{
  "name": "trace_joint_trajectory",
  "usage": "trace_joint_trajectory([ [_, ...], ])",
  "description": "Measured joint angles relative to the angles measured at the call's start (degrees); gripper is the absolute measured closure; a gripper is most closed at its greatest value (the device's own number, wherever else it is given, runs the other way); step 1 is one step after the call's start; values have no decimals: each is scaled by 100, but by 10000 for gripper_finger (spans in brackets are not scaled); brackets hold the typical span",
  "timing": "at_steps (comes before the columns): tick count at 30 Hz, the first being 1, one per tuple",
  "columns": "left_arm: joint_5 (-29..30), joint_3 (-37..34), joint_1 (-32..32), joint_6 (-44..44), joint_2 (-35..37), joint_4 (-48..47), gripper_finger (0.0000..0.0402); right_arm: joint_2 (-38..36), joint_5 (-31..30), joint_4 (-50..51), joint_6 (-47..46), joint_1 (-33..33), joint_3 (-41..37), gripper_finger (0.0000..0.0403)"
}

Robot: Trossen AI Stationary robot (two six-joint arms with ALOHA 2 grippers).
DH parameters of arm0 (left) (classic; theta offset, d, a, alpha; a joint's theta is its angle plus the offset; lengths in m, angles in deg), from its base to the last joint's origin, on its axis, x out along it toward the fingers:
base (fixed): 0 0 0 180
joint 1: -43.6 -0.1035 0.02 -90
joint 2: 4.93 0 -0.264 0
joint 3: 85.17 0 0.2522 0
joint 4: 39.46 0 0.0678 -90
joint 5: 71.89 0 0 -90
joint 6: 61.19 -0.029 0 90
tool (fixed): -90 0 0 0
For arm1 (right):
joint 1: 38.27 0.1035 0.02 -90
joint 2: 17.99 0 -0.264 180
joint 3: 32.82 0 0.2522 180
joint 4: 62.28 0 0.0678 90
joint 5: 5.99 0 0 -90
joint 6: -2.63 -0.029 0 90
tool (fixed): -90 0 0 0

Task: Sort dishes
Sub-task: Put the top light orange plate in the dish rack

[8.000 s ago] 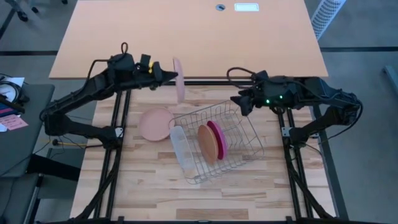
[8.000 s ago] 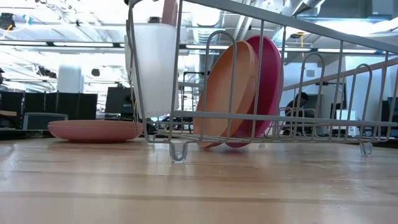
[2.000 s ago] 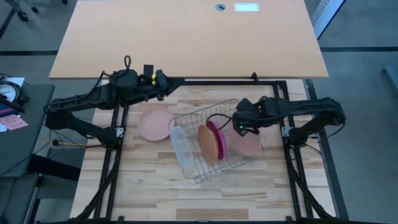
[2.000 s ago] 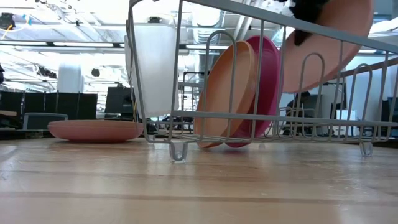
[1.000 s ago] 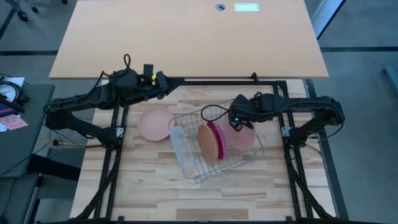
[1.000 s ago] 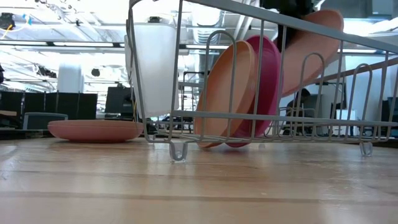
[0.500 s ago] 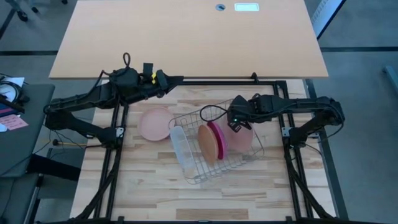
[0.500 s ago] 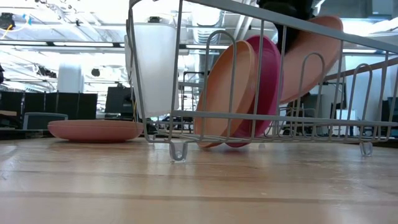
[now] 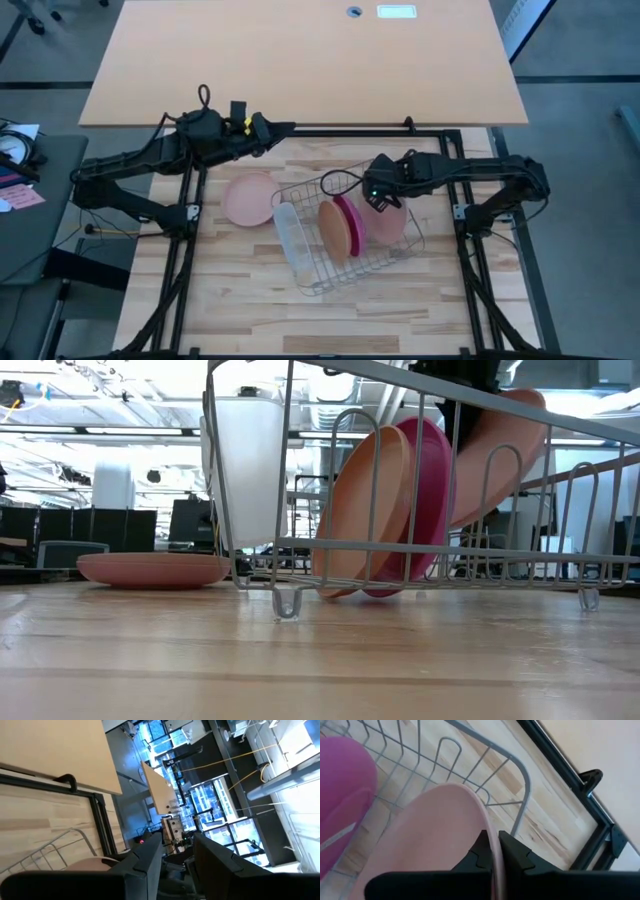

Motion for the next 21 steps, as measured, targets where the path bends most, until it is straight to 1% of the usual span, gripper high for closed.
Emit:
trace_joint_trajectory([
  [5,0,-1,0,-2,0,0,295,-96,-48,54,27,-18,7,388],
  [10,0,0,0,-26,0,-4,295,-108,-169,211,70,-48,180,388],
  [21,0,-1,-94,-26,-2,-4,295,-72,-151,-33,138,77,181,387],
])
